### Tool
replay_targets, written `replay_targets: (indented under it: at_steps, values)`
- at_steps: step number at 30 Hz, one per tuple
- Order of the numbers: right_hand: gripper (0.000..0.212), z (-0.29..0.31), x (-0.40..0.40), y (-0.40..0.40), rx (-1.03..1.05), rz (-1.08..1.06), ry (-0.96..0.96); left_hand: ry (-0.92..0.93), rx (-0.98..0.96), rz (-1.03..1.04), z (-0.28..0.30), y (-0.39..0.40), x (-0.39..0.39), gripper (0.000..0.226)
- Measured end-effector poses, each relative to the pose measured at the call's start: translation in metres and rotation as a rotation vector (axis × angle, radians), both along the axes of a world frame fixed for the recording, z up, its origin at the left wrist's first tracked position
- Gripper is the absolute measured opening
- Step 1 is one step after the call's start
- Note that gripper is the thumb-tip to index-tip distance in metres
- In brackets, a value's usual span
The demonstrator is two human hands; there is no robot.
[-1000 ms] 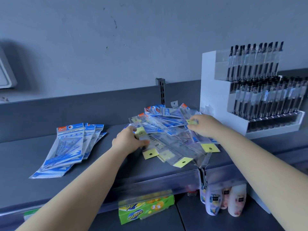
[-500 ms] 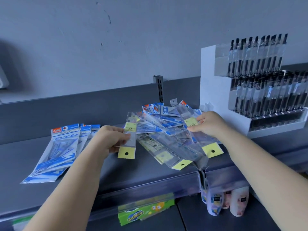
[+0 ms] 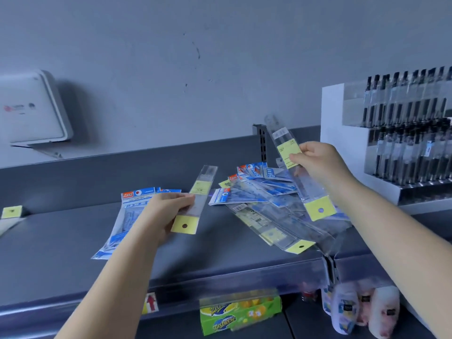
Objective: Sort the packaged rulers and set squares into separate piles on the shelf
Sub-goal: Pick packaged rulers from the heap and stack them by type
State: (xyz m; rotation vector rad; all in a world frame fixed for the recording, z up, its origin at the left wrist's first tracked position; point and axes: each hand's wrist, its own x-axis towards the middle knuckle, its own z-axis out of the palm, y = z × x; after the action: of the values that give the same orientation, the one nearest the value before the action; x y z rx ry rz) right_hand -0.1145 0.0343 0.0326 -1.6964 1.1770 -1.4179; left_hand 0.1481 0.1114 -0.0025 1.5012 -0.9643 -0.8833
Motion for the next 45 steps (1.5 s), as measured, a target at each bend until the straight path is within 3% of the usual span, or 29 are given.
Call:
replay_targets:
  at_steps: [6, 17, 25, 30, 33, 37, 41, 43, 45]
  values:
    - [0.021, 0.004, 0.077, 0.024, 0.153, 0.267, -0.209, 0.123, -0.169, -0.039, 0.004, 0.024, 0.026, 0.01]
    - [0.015, 0.0, 0.216, 0.055, 0.317, 0.578, -0.272, 0.098, -0.297, 0.07, 0.006, 0.072, 0.116, 0.005]
    - [0.008, -0.001, 0.33, 0.08, 0.327, 0.641, -0.218, 0.065, -0.347, 0.05, 0.005, 0.104, 0.187, 0.005]
    - [0.008, -0.007, 0.383, 0.094, 0.29, 0.556, -0.208, -0.014, -0.336, 0.002, 0.002, 0.12, 0.232, 0.025]
    - [0.026, -0.009, 0.408, 0.1, 0.198, 0.483, -0.082, -0.053, -0.313, -0.008, 0.003, 0.13, 0.263, 0.032]
    - [0.074, -0.003, 0.427, 0.099, -0.243, 0.189, 0.195, -0.142, -0.277, 0.013, 0.012, 0.147, 0.31, 0.034]
    - [0.069, 0.013, 0.447, 0.108, -0.674, 0.154, 0.772, -0.28, -0.175, -0.039, 0.023, 0.167, 0.35, 0.038]
    - [0.058, 0.02, 0.461, 0.111, -0.686, 0.261, 0.994, -0.311, -0.143, -0.049, 0.025, 0.174, 0.363, 0.034]
    - [0.035, 0.024, 0.472, 0.112, -0.633, 0.391, 1.099, -0.333, -0.124, -0.031, 0.025, 0.179, 0.375, 0.025]
